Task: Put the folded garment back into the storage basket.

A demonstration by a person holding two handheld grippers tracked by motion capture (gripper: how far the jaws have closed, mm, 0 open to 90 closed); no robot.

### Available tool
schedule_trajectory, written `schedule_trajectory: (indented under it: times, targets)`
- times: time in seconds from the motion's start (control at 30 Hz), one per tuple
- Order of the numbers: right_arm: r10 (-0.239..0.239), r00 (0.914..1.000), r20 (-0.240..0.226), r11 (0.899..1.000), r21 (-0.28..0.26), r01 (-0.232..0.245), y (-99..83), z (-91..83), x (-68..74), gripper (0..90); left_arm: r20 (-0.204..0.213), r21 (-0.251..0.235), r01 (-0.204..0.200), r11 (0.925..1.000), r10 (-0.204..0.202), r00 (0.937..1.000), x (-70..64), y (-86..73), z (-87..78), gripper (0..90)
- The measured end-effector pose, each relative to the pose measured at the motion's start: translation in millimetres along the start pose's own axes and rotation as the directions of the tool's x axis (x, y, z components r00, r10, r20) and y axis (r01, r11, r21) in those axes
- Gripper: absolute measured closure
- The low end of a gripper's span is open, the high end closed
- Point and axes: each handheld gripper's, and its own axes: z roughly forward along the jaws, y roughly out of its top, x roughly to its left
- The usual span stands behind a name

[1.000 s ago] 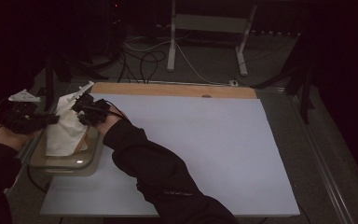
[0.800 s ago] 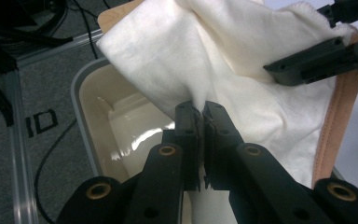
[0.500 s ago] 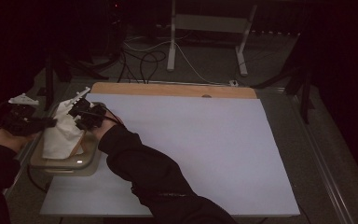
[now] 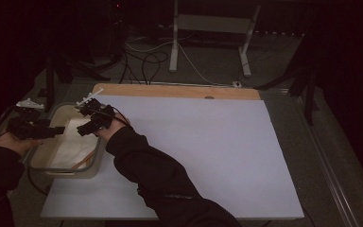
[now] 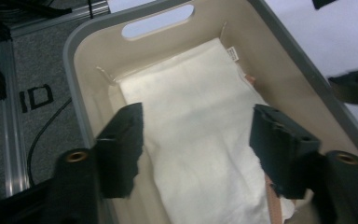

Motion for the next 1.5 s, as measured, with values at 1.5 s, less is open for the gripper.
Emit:
schedule_trajectory:
  times: [1.5]
  targets:
    - [-0.066, 0.9978, -0.001, 0.994, -0.085, 0.066, -60.6, -93.7, -66.7, 9.5, 0.187, -0.179, -0.124, 0.9761, 0.158, 0.9696, -86.3, 53.7, 14.0, 0.6]
